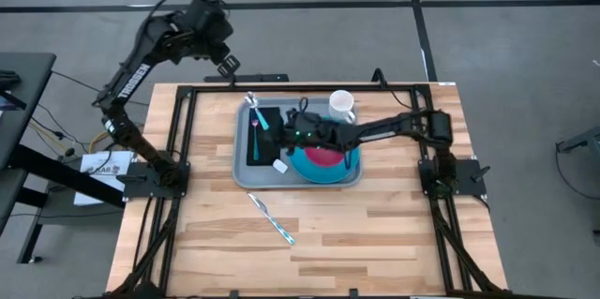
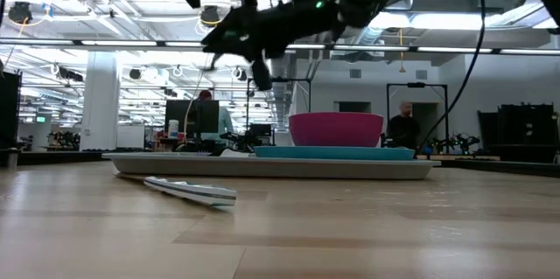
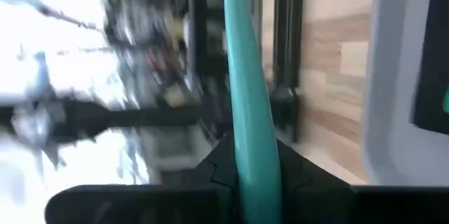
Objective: Set up tray
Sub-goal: Put the blue spoon to the right of the blue fork on the black napkin on the gray serving tray
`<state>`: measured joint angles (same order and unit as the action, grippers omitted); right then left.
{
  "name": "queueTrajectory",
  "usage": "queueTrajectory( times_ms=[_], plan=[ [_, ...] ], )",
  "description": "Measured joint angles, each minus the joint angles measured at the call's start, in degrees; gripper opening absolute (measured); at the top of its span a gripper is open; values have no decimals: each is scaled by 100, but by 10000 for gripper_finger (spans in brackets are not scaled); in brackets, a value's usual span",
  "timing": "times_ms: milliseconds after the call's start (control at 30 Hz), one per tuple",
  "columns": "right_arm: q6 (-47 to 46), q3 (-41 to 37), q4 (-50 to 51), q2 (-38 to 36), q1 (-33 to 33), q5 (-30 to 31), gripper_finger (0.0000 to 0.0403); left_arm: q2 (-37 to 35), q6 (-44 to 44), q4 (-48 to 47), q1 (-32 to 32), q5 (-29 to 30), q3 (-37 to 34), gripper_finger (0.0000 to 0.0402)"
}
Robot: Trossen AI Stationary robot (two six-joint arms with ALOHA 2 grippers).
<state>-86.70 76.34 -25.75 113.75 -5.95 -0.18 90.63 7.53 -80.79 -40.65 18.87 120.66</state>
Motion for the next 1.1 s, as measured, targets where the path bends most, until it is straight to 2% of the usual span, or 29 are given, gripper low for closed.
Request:
queueTrajectory(
  times_ms=[167, 400, 600, 833, 1100],
  plan=[
    [-1217, 92, -839, 571, 288, 1194, 30, -217, 236, 183, -222, -95, 0, 73],
    [-2436, 642, -950, 1313, 572, 1817, 29, -260, 277, 151, -483, -636, -2, 73],
    [-2922, 843, -1121, 1774, 636, 2121, 29, -260, 328, 83, -500, -710, -2, 73],
    [-2754, 793, -888, 1781, 535, 2279, 29, -260, 334, 111, -500, -704, -2, 73],
    [-3365, 713, -678, 1781, 509, 2251, 29, -258, 306, 218, -500, -708, -2, 73]
  ],
)
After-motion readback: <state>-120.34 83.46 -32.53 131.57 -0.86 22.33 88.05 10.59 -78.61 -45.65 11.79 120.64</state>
